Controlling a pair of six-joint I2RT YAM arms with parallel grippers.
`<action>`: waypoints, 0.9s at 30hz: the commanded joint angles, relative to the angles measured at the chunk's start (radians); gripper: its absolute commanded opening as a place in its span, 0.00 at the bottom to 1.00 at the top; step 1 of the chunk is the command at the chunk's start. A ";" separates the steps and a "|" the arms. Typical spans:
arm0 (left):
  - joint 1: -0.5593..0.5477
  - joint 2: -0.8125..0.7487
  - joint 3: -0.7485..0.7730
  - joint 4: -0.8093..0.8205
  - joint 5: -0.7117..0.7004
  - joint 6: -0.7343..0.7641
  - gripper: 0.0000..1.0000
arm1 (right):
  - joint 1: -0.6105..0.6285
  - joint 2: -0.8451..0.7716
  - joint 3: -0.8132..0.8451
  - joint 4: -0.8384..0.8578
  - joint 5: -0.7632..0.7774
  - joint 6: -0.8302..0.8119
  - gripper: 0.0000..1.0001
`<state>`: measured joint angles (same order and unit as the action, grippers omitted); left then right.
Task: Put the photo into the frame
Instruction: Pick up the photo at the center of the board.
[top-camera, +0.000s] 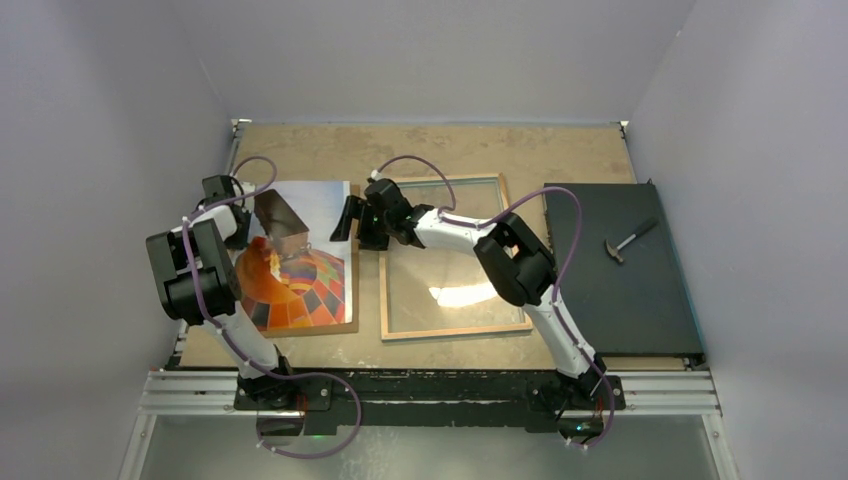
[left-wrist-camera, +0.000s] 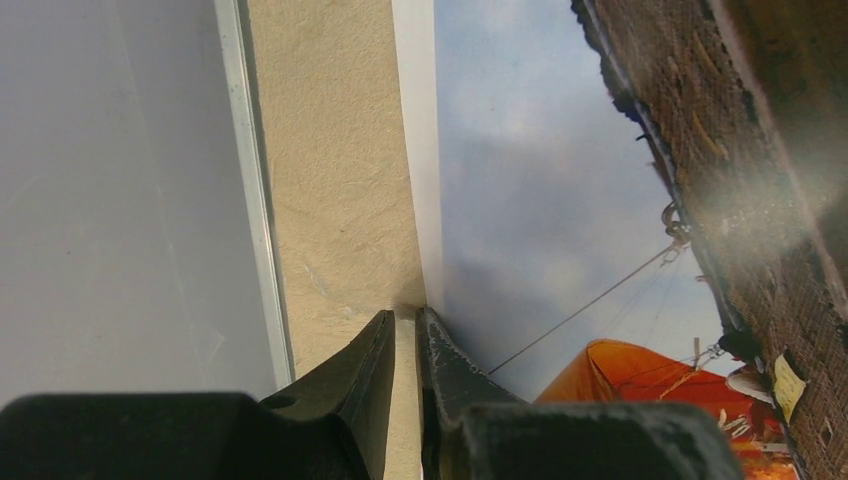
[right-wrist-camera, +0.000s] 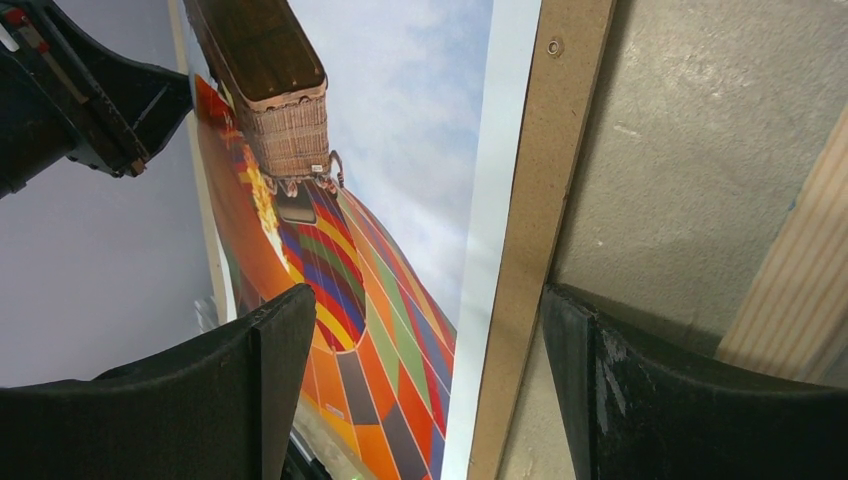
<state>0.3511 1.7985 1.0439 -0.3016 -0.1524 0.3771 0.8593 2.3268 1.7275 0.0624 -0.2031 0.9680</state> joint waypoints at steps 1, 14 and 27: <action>-0.075 0.015 -0.005 -0.182 0.366 -0.075 0.13 | 0.042 0.018 -0.038 0.014 -0.083 0.021 0.84; -0.078 -0.020 -0.041 -0.156 0.384 -0.073 0.14 | 0.051 0.049 -0.032 0.006 -0.057 0.009 0.82; -0.178 -0.031 -0.073 -0.098 0.293 -0.101 0.13 | 0.063 0.072 -0.022 0.003 -0.067 0.023 0.82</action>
<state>0.1928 1.7397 1.0161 -0.3260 0.0589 0.3313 0.8783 2.3425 1.7210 0.1188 -0.2279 0.9787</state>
